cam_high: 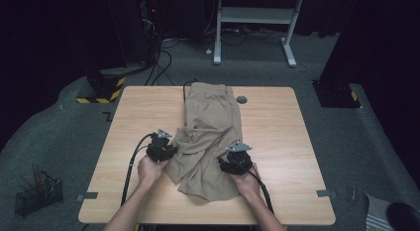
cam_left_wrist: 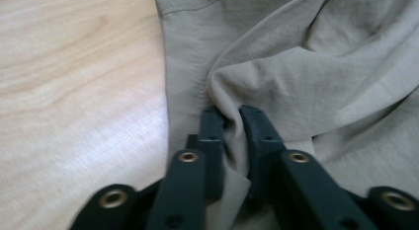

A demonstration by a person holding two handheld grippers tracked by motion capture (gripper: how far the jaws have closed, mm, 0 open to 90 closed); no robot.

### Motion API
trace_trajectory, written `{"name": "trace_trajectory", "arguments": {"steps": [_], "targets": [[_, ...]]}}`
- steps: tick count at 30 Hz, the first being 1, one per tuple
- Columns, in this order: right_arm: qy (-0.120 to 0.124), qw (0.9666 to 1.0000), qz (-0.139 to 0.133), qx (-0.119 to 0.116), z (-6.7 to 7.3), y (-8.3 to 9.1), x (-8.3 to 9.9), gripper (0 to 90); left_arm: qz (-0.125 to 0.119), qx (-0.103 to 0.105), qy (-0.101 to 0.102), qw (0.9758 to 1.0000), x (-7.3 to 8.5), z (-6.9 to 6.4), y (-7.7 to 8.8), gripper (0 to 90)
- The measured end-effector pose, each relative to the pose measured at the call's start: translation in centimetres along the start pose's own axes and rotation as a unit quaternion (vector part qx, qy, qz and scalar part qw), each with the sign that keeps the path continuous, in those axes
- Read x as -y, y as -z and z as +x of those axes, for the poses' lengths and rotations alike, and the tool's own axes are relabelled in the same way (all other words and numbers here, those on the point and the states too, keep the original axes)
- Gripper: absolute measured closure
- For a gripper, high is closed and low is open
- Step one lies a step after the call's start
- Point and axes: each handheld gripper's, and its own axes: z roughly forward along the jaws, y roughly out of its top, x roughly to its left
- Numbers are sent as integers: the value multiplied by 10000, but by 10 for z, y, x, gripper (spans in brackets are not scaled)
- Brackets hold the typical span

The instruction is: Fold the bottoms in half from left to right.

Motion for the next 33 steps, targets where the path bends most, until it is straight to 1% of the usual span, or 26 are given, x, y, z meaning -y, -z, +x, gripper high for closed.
{"name": "trace_trajectory", "arguments": {"steps": [1,2,3,4,5,6,7,8,9,10,11,13,15,17,18,19,21,22,24,25,26,27,30,33], "targets": [[4,10000,-4,8,0,-2,-1,396,-31,8,20,10000,-1,2,1,829],[-20,10000,9,24,0,-3,-3,396,-127,30,52,9999,-2,2,4,843],[-34,10000,2,30,0,-4,-4,396,-251,44,39,9997,-3,0,9,853],[-26,10000,0,35,0,-5,-5,396,-420,99,-13,9991,-4,-3,17,857],[-31,10000,2,41,0,-5,-5,396,-528,129,-66,9985,-4,-7,22,861],[-24,10000,2,41,0,-5,-5,396,-667,149,-186,9975,-5,-12,30,862],[-40,10000,3,40,0,-5,-5,396,-820,181,-350,9959,-6,-19,40,863],[-61,10000,8,43,1,-5,-5,396,-902,217,-447,9947,-7,-24,45,863],[-62,10000,12,49,1,-5,-4,396,-987,269,-589,9930,-8,-31,52,863],[-62,10000,8,45,1,-4,-4,396,-1055,290,-772,9910,-9,-38,57,863],[-46,10000,-6,43,1,-4,-4,396,-1089,358,-922,9891,-9,-45,61,862],[-66,10000,2,48,1,-2,-2,397,-1061,483,-1187,9861,-9,-58,63,861],[-74,10000,-3,38,1,1,1,402,-968,638,-1338,9842,-7,-69,60,860],[-101,9999,14,22,-1,5,4,408,-841,766,-1402,9836,-4,-76,53,857],[-132,9999,20,12,-3,8,6,411,-752,870,-1411,9833,-2,-79,49,854],[-161,9999,23,5,-6,10,7,415,-675,972,-1443,9824,0,-82,45,851],[-215,9998,26,23,-10,14,11,425,-534,1107,-1492,9811,5,-88,37,840],[-225,9997,29,38,-13,16,12,432,-487,1135,-1496,9810,6,-90,34,828],[-238,9997,22,45,-14,18,15,446,-410,1148,-1467,9816,8,-91,28,817],[-193,9998,27,70,-14,19,15,452,-384,1144,-1432,9823,9,-90,25,819],[-91,9999,19,100,-12,19,16,474,-349,1141,-1391,9831,9,-89,22,825],[-73,9999,-1,71,-11,18,15,486,-323,1119,-1353,9839,9,-88,19,833],[-65,9999,-36,71,-8,14,12,492,-232,971,-1324,9862,6,-82,9,850],[-112,9999,-9,80,-7,7,5,484,-181,820,-1268,9884,1,-71,0,855]]}}
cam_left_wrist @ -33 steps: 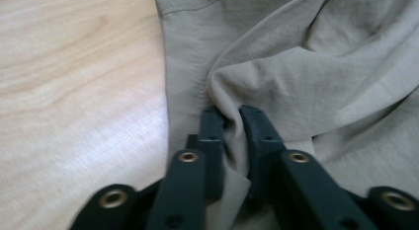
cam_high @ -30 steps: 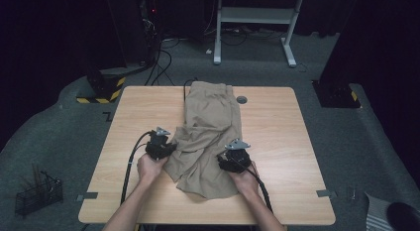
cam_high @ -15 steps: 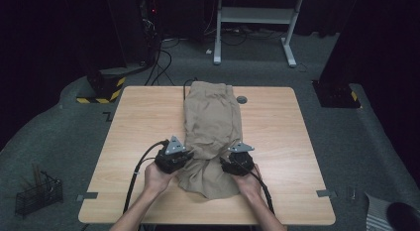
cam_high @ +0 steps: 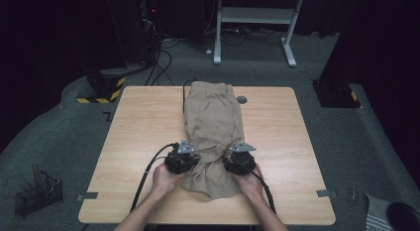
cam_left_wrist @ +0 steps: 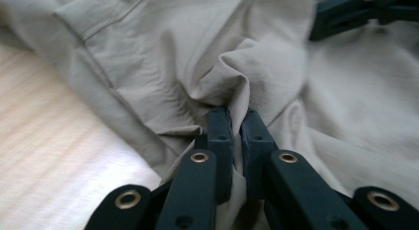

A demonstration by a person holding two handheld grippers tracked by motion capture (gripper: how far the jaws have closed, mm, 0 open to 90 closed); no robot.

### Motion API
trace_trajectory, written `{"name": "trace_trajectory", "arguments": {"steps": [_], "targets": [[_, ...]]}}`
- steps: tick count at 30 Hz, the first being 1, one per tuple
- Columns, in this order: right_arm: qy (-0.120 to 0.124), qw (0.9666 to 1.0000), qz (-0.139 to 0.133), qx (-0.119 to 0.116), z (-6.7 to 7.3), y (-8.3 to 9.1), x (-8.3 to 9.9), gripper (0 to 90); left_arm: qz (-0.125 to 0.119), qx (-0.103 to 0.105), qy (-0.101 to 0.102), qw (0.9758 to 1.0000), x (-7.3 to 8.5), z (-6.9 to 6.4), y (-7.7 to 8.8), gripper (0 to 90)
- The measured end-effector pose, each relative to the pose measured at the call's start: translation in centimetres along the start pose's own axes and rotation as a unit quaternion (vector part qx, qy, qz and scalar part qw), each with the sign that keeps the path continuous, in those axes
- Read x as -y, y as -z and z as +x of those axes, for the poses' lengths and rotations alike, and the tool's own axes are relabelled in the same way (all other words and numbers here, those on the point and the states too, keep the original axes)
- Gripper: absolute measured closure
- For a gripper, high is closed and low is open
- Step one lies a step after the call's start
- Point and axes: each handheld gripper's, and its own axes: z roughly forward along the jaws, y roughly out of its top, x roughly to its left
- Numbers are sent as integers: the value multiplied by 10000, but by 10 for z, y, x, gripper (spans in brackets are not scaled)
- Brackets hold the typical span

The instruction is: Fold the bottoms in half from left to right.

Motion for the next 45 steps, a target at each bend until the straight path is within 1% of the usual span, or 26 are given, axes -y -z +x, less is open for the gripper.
{"name": "trace_trajectory", "arguments": {"steps": [3,4,6,7,9,10,12,14,15,17,18,20,23,24,26,28,30,31,32,34,36,37,39,41,44,45], "targets": [[-21,10000,20,22,1,-7,-7,482,10,-193,78,9998,-4,14,0,860],[-34,10000,21,41,1,-10,-9,481,-15,-235,138,9996,-6,17,1,861],[-41,10000,-8,59,2,-15,-13,481,-128,-240,245,9993,-8,22,4,863],[-54,10000,-14,78,3,-18,-16,480,-207,-216,238,9993,-10,22,6,864],[-80,9999,-27,119,4,-24,-21,480,-250,-135,102,9995,-11,15,7,865],[-106,9999,-14,129,5,-25,-23,480,-224,-86,-68,9997,-11,9,7,864],[-97,9998,-28,146,5,-30,-26,479,-167,-123,-487,9986,-10,-7,6,864],[-109,9999,-20,131,5,-31,-27,476,-175,-103,-705,9973,-10,-17,7,858],[-136,9998,-6,131,5,-30,-27,467,-208,-61,-720,9972,-9,-20,8,847],[-141,9998,53,125,3,-24,-23,432,-301,78,-658,9973,-7,-22,12,806],[-181,9998,72,108,1,-20,-20,423,-338,95,-626,9974,-6,-22,14,771],[-261,9996,32,45,-4,-11,-14,419,-429,55,-586,9973,-4,-23,20,684],[-229,9996,-142,12,-8,8,-9,419,-551,-14,-474,9974,0,-22,28,572],[-207,9996,-208,-1,-9,14,-9,419,-541,-41,-411,9977,1,-22,30,543],[-144,9994,-323,-51,-8,25,-12,413,-502,-162,-400,9978,3,-21,34,494],[-88,9992,-392,-88,-5,29,-17,408,-534,-196,-274,9980,6,-18,38,474],[-69,9987,-478,-161,-3,31,-24,403,-604,-189,-59,9980,9,-13,42,457],[-50,9984,-529,-199,-2,31,-27,399,-670,-163,85,9976,11,-8,45,453],[-70,9981,-558,-236,-1,30,-32,395,-699,-155,157,9973,13,-6,47,450],[-55,9977,-630,-259,-1,29,-40,393,-784,-164,372,9961,17,2,53,445],[-62,9972,-683,-308,0,28,-49,389,-804,-208,567,9949,20,10,58,441],[-50,9967,-742,-311,0,27,-53,392,-754,-266,678,9945,20,14,59,438],[-55,9962,-807,-334,-1,26,-60,409,-544,-482,876,9935,22,23,59,421],[-47,9963,-783,-350,-2,22,-65,415,-560,-496,967,9925,24,27,60,419],[-47,9972,-639,-386,-3,13,-69,432,-551,-379,1134,9913,27,32,59,407],[-16,9975,-563,-436,-4,10,-70,457,-546,-370,1126,9914,28,33,58,404]]}}
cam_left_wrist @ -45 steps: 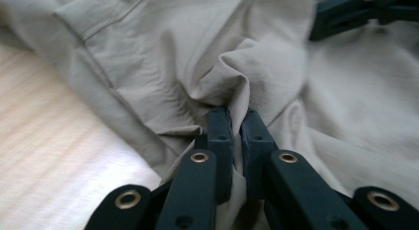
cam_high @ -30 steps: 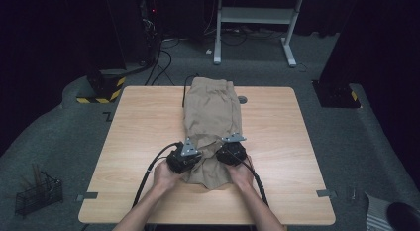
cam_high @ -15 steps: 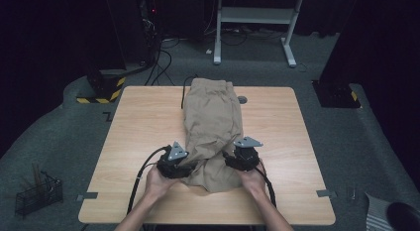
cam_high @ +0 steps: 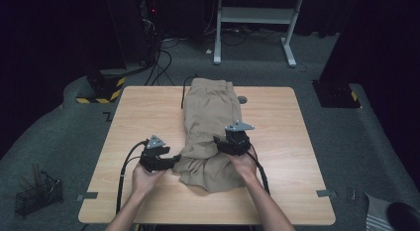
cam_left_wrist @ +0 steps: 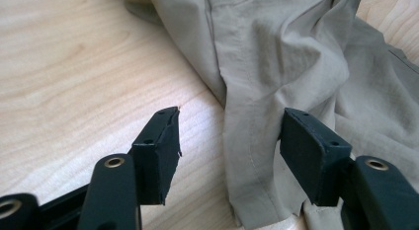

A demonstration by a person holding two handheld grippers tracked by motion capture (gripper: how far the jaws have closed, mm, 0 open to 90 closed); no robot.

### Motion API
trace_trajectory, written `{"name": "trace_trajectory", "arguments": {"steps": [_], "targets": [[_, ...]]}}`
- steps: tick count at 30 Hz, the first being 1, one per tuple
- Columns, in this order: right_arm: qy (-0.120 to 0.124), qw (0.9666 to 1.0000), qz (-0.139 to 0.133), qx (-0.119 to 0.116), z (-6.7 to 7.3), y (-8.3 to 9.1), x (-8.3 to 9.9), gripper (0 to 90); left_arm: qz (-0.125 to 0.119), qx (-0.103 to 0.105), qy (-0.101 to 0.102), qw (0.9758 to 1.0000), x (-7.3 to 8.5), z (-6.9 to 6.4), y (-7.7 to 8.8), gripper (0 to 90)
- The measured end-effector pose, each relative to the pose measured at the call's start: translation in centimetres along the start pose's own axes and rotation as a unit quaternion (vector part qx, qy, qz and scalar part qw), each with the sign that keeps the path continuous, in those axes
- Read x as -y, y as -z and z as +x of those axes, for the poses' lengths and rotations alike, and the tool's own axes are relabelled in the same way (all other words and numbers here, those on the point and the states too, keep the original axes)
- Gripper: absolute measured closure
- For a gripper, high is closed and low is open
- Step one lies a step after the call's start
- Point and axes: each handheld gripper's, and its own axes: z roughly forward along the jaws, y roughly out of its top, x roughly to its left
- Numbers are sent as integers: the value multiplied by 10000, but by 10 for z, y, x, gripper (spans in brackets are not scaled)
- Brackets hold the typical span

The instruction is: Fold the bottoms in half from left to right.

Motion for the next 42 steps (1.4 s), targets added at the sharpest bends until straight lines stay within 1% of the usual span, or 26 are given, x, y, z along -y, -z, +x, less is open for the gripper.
{"name": "trace_trajectory", "arguments": {"steps": [2,4,5,6,7,8,10,11,12,14,17,19,21,23,25,26,28,30,31,33,34,37,38,40,41,42], "targets": [[44,9999,75,-120,-1,-5,1,538,-18,20,59,10000,2,2,-1,404],[49,9990,273,-347,-4,-9,3,716,-53,21,115,9999,3,4,0,404],[42,9987,327,-380,-5,-9,5,775,-65,30,143,9999,3,5,0,404],[69,9987,308,-395,-6,-7,7,834,-75,10,153,9999,2,6,0,403],[109,9988,261,-393,-7,-4,11,867,-71,-18,144,9999,2,7,1,401],[135,9989,223,-392,-8,0,14,877,-99,-24,173,9998,1,8,1,401],[247,9989,154,-378,-12,9,23,881,-144,-33,207,9997,0,10,3,401],[256,9989,140,-377,-13,12,26,881,-165,-49,199,9997,-1,11,5,401],[291,9988,122,-383,-16,17,31,881,-195,-37,249,9995,-2,11,5,400],[349,9987,108,-367,-21,23,40,876,-166,-61,258,9995,-3,13,5,400],[628,9978,154,-123,-24,31,55,857,-73,-132,289,9995,-3,14,0,399],[597,9979,242,-92,-29,32,65,841,33,-163,332,9993,-2,15,-6,399],[443,9983,347,-125,-34,33,70,798,164,-192,345,9991,-2,16,-14,399],[319,9987,371,-164,-35,33,70,709,349,-214,332,9986,-2,14,-23,399],[320,9991,218,-185,-33,37,64,631,464,-257,241,9983,-2,11,-30,399],[329,9992,127,-181,-30,38,60,588,488,-251,252,9982,-2,10,-34,398],[408,9990,-55,-169,-24,40,50,520,529,-206,271,9980,-2,8,-40,390],[614,9976,-292,-111,-17,41,39,496,560,-125,297,9979,-2,6,-44,358],[598,9975,-335,-146,-16,40,35,486,566,-103,288,9979,-2,4,-45,342],[419,9983,-247,-319,-16,32,28,471,559,-76,196,9982,-2,-1,-46,323],[296,9988,-103,-388,-18,24,26,465,552,-62,166,9983,-2,-3,-46,306],[106,9984,216,-512,-20,8,27,483,503,30,113,9987,-3,-8,-47,260],[76,9982,304,-520,-20,4,29,515,531,-15,92,9985,-3,-10,-48,243],[121,9979,430,-469,-17,1,32,666,661,-262,-69,9974,-4,-15,-52,180],[186,9976,451,-494,-16,1,33,715,717,-319,-99,9969,-4,-17,-54,182],[184,9971,497,-537,-15,2,35,761,751,-363,-106,9965,-4,-18,-55,163]]}}
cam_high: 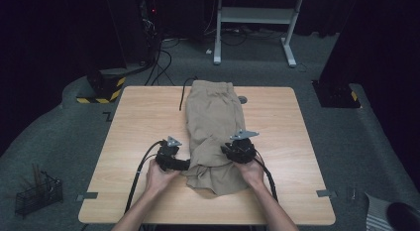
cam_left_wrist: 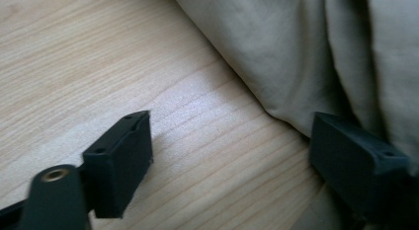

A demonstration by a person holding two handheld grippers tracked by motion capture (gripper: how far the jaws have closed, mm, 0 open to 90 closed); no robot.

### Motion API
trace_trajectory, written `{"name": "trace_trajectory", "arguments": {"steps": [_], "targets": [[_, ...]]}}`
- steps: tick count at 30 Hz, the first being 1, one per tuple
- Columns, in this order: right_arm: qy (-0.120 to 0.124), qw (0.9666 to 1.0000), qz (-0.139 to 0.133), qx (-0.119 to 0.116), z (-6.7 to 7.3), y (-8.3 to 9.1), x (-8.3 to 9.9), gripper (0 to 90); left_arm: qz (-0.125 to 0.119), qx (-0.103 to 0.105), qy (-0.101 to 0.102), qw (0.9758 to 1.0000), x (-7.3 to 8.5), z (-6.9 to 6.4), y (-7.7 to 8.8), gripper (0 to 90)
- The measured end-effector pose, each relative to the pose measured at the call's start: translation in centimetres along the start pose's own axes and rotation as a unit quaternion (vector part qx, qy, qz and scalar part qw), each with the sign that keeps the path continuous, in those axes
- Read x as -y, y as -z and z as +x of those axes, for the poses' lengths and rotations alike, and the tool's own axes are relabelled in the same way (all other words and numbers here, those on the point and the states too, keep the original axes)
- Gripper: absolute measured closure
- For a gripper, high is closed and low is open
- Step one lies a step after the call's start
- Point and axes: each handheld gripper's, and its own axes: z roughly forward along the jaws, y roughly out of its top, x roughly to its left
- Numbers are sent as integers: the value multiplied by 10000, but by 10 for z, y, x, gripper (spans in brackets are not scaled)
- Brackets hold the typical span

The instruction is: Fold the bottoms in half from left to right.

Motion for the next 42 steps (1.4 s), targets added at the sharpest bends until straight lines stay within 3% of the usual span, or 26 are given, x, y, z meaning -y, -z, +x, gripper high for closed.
{"name": "trace_trajectory", "arguments": {"steps": [3,8,12,17,21,24,26,29,33,38,42], "targets": [[163,9998,-117,-20,1,12,6,833,-12,-50,33,10000,1,-2,-1,150],[351,9990,-282,29,0,35,19,863,9,-43,27,10000,4,-2,-1,77],[456,9986,-267,11,-2,48,38,850,40,-137,-7,9999,6,-4,0,47],[442,9990,6,-42,-5,54,65,774,31,-242,-83,9997,8,-7,-1,41],[121,9999,41,-93,-12,63,81,688,58,-147,19,9999,8,-7,0,7],[-17,9996,-264,-48,-16,73,78,619,35,-11,117,9999,8,-6,3,2],[-115,9987,-472,-143,-17,77,68,594,8,-9,103,9999,8,-6,4,2],[-81,9983,-530,-218,-13,68,49,525,34,-95,27,9999,7,-10,4,2],[-80,9990,-176,-398,-9,36,33,520,129,-416,-136,9990,6,-12,-3,1],[102,9990,264,-340,-2,7,32,716,73,-508,3,9987,3,-5,-6,0],[199,9992,138,-324,0,11,36,837,70,-573,-3,9983,3,-5,-6,1]]}}
